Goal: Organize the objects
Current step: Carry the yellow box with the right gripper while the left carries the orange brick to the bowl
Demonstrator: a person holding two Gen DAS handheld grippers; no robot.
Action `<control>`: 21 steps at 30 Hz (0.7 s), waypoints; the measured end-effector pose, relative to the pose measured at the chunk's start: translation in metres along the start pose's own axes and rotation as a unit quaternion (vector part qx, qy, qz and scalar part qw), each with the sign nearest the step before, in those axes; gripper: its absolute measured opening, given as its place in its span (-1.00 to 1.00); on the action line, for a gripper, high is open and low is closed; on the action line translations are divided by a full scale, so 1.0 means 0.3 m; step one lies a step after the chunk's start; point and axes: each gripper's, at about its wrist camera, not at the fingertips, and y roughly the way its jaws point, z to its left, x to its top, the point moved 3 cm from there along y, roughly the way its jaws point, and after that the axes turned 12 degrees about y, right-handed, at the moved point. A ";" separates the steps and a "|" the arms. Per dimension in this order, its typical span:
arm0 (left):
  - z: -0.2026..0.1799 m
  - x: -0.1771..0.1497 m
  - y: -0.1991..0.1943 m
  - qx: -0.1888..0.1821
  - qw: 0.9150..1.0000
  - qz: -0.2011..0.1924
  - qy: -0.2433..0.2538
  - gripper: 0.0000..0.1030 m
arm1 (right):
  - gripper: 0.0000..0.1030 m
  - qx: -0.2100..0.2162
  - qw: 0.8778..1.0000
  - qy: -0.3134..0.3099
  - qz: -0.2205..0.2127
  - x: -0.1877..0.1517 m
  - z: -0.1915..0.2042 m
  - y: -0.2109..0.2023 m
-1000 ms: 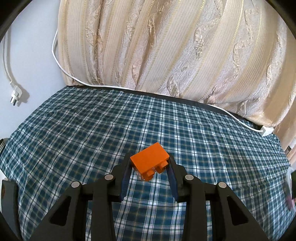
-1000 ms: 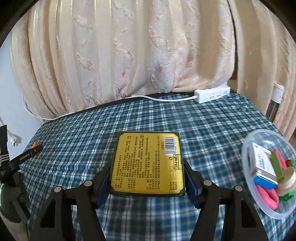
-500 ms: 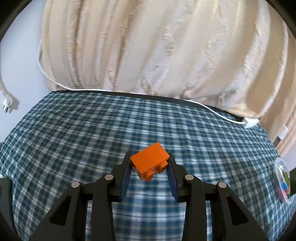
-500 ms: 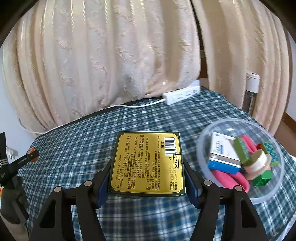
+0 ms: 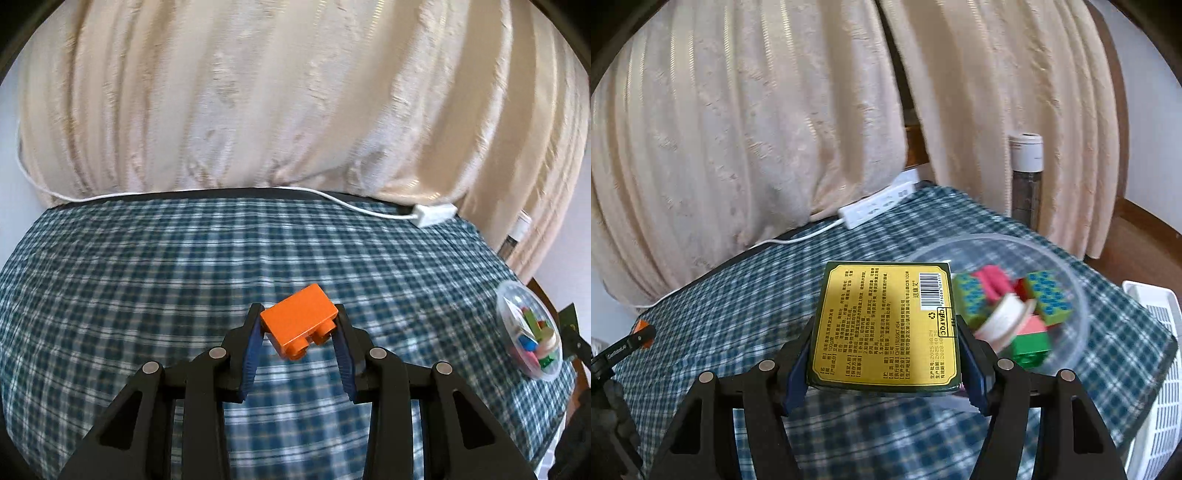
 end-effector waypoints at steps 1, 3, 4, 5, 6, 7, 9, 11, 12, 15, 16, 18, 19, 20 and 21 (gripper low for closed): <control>-0.021 0.004 0.003 -0.004 1.000 0.000 0.004 -0.27 | 0.36 -0.003 1.000 0.003 -0.002 0.010 -0.019 -0.001; -0.065 0.013 0.007 -0.013 1.000 0.001 0.012 -0.27 | 0.36 -0.007 1.000 0.007 -0.006 0.027 -0.048 0.002; -0.085 0.016 0.008 -0.017 1.000 0.001 0.015 -0.27 | 0.36 -0.011 1.000 0.009 -0.008 0.039 -0.064 0.003; -0.105 0.019 0.008 -0.021 1.000 0.001 0.019 -0.27 | 0.37 -0.013 1.000 0.009 -0.011 0.050 -0.077 0.006; -0.126 0.023 0.011 -0.025 0.999 0.001 0.022 -0.27 | 0.36 -0.015 1.000 0.009 -0.013 0.061 -0.088 0.009; -0.150 0.027 0.013 -0.030 0.999 0.002 0.026 -0.27 | 0.37 -0.018 1.000 0.007 -0.016 0.079 -0.102 0.017; -0.183 0.033 0.019 -0.036 0.999 0.002 0.030 -0.27 | 0.37 -0.023 1.000 0.002 -0.018 0.102 -0.119 0.032; -0.218 0.040 0.024 -0.041 0.999 0.003 0.035 -0.27 | 0.37 -0.025 1.000 0.002 -0.016 0.130 -0.143 0.057; -0.229 0.040 0.026 -0.043 0.998 0.003 0.037 -0.27 | 0.37 -0.024 1.000 0.004 -0.013 0.145 -0.155 0.072; -0.271 0.044 0.036 -0.049 0.998 0.007 0.044 -0.27 | 0.37 -0.022 1.000 0.015 -0.001 0.180 -0.194 0.118; -0.285 0.045 0.043 -0.052 0.998 0.008 0.046 -0.27 | 0.37 -0.022 1.000 0.017 0.004 0.194 -0.207 0.139; -0.312 0.051 0.052 -0.056 0.997 0.012 0.052 -0.27 | 0.37 -0.020 1.000 0.021 0.011 0.208 -0.221 0.163; -0.323 0.054 0.056 -0.058 0.997 0.013 0.055 -0.27 | 0.37 -0.018 0.999 0.024 0.017 0.216 -0.229 0.179; -0.333 0.058 0.060 -0.059 0.996 0.014 0.058 -0.27 | 0.37 -0.016 0.999 0.028 0.021 0.224 -0.237 0.191; -0.343 0.062 0.063 -0.061 0.996 0.015 0.061 -0.27 | 0.37 -0.016 0.999 0.033 0.028 0.233 -0.244 0.208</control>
